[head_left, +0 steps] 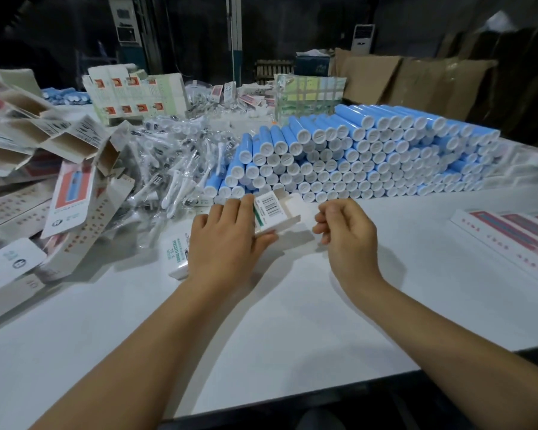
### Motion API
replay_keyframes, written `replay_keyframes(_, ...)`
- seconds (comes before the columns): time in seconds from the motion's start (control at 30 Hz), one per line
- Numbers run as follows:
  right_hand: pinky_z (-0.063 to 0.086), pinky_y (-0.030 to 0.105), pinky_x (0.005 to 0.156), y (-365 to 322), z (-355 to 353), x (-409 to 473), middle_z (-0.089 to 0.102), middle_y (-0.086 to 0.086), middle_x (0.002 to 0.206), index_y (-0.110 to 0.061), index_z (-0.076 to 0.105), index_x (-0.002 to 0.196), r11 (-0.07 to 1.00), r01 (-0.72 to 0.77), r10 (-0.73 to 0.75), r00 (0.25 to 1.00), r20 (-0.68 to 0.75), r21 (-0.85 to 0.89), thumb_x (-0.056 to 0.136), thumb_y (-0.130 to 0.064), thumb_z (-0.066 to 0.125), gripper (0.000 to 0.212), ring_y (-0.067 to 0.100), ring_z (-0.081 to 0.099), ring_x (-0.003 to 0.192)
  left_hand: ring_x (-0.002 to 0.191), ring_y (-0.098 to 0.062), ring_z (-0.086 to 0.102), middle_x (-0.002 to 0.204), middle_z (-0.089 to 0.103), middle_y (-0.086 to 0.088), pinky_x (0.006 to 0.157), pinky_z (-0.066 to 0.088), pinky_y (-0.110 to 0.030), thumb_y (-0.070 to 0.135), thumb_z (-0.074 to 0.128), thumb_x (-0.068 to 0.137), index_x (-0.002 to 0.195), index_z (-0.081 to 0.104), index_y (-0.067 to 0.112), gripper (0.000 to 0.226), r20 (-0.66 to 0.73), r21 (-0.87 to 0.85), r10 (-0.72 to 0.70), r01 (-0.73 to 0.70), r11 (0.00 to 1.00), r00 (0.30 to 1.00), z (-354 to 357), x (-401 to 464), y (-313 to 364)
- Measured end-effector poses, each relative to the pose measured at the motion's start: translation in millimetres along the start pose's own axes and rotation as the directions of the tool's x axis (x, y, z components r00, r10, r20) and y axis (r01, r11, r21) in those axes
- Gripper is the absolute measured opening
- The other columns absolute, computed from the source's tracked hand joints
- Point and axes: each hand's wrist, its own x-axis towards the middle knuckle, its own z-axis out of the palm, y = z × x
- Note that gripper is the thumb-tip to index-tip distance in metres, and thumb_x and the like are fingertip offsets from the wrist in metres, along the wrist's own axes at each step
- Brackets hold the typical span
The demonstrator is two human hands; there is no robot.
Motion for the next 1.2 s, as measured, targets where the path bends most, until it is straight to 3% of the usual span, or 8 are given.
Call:
replay_keyframes(0.2,0.051,0.019,0.072,6.2,4.6,-4.4,0.071,-0.014,0.081,-0.031,0.064,0.096,0.999,-0.025,0.03,0.991,0.129,-0.039,0.096,-0.008,0.05,0.027,0.002,0.067,0.08,0.103,-0.035,0.054,0.119,0.059,-0.013,0.081,0.038,-0.043,0.058,0.046,0.081,0.135,0.049,0.006,0.075,-0.007,0.017,-0.001,0.001,1.0,1.0,1.5,-0.1,2.0)
replay_keyframes(0.37,0.049,0.024,0.092,8.9,7.3,-11.5,0.067,-0.024,0.097,-0.017,0.062,0.125,0.991,-0.024,0.054,0.972,0.23,-0.135,0.093,-0.012,0.057,0.033,0.0,0.063,0.102,0.108,-0.034,0.052,0.124,0.056,-0.011,0.085,0.036,-0.043,0.061,0.041,0.082,0.139,0.044,0.008,0.078,0.038,0.041,0.022,-0.024,0.999,0.999,1.6,-0.9,4.9)
replay_keyframes(0.63,0.047,0.021,0.076,6.9,6.8,-3.7,0.063,-0.026,0.065,-0.02,0.037,0.145,0.967,-0.024,0.085,0.969,0.233,-0.254,0.087,-0.017,0.063,0.064,-0.005,0.055,0.066,0.089,-0.035,0.06,0.106,0.064,-0.013,0.075,0.046,-0.044,0.056,0.052,0.08,0.126,0.057,0.001,0.071,-0.029,0.042,0.147,-0.146,0.988,0.989,4.0,-9.4,13.7)
replay_keyframes(0.73,0.047,0.026,0.076,7.2,10.1,-2.0,0.058,-0.026,0.057,-0.019,0.049,0.137,0.95,-0.044,0.112,0.972,0.204,-0.311,0.086,-0.019,0.065,0.053,-0.004,0.055,0.064,0.086,-0.033,0.058,0.103,0.063,-0.011,0.072,0.044,-0.041,0.058,0.044,0.083,0.126,0.056,0.002,0.071,-0.012,0.085,0.19,-0.188,0.978,0.982,4.1,-13.1,17.7)
replay_keyframes(0.87,0.053,0.038,0.076,7.1,10.5,-3.6,0.068,-0.017,0.07,-0.025,0.068,0.092,0.966,-0.123,0.157,0.978,0.14,-0.227,0.083,-0.017,0.069,0.012,0.007,0.065,0.073,0.086,-0.032,0.058,0.103,0.063,-0.01,0.072,0.044,-0.04,0.057,0.044,0.084,0.127,0.056,0.003,0.07,-0.016,0.102,0.174,-0.172,0.98,0.985,2.9,-15.3,19.5)
replay_keyframes(0.93,0.05,0.032,0.069,5.8,12.4,-5.3,0.07,-0.013,0.074,-0.025,0.072,0.089,0.969,-0.151,0.183,0.97,0.159,-0.195,0.085,-0.016,0.066,0.011,0.003,0.063,0.068,0.085,-0.032,0.058,0.102,0.063,-0.01,0.072,0.044,-0.041,0.057,0.046,0.084,0.127,0.056,0.002,0.07,-0.021,0.113,0.167,-0.164,0.98,0.986,3.6,-16.1,20.8)
replay_keyframes(1.07,0.052,0.042,0.085,-0.4,18.9,-8.5,0.07,-0.005,0.089,-0.034,0.066,0.076,0.97,-0.161,0.191,0.968,0.162,-0.181,0.09,-0.014,0.06,0.025,0.015,0.066,0.085,0.083,-0.031,0.056,0.099,0.061,-0.01,0.071,0.042,-0.04,0.056,0.058,0.082,0.125,0.056,0.001,0.069,-0.037,0.155,0.146,-0.138,0.978,0.989,3.8,-16.2,24.2)
replay_keyframes(1.2,0.049,0.036,0.084,-2.8,16.2,-8.8,0.061,-0.012,0.089,-0.033,0.066,0.072,0.965,-0.038,0.089,0.978,0.188,-0.259,0.089,-0.018,0.062,0.023,0.006,0.061,0.084,0.086,-0.032,0.057,0.103,0.062,-0.01,0.073,0.042,-0.041,0.058,0.049,0.084,0.127,0.055,0.003,0.07,-0.023,0.142,0.119,-0.114,0.983,0.993,2.2,-15.0,24.4)
